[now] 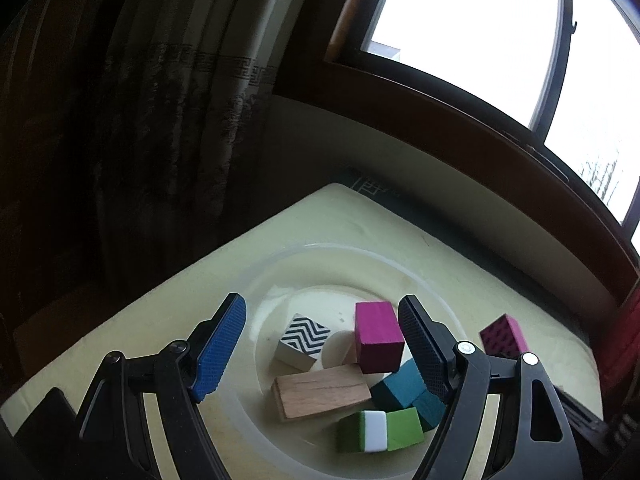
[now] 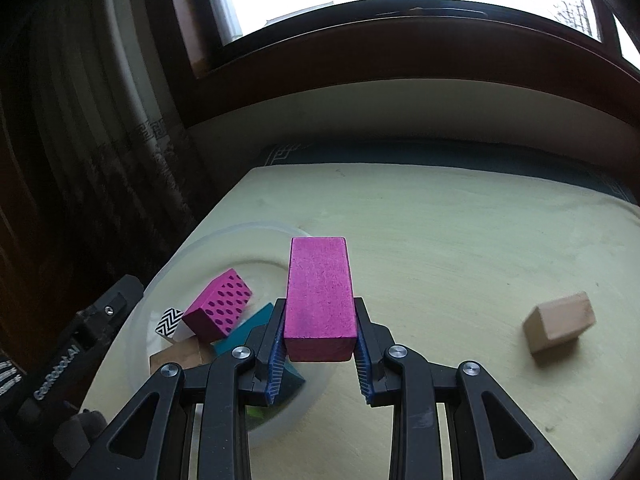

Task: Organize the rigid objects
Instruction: 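Lift the long magenta block with the right gripper and carry it over the container, then release the magenta block into the container and withdraw the right gripper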

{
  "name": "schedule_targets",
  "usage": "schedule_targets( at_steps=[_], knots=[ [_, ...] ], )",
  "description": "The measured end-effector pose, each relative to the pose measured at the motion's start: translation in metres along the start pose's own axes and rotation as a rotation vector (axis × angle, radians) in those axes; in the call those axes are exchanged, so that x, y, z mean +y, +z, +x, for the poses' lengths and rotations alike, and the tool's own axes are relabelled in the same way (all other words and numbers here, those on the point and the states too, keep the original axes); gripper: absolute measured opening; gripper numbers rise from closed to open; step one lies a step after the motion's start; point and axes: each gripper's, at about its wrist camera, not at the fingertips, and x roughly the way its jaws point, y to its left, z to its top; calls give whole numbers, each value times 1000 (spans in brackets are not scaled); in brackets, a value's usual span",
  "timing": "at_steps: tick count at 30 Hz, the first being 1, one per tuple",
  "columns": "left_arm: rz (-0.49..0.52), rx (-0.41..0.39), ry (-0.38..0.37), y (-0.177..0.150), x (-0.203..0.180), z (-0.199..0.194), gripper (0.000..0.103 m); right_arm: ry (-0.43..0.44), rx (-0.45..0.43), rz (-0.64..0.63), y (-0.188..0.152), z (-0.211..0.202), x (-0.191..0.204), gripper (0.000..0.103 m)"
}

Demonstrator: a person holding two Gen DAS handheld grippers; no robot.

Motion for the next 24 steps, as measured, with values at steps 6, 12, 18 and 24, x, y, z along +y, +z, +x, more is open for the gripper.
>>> schedule_targets(
  at_steps=[6, 12, 18, 24],
  knots=[
    [-22, -4, 4, -1, 5, 0, 80, -4, 7, -46, 4, 15, 13, 31],
    [-23, 3, 7, -1, 6, 2, 80, 19, 3, -56, 6, 20, 16, 39],
    [-24, 2, 7, -1, 7, 3, 80, 38, -3, -49, 1, 9, 7, 40],
    [-26, 4, 3, -2, 6, 3, 80, 30, -9, -44, -7, 2, 4, 40]
  ],
)
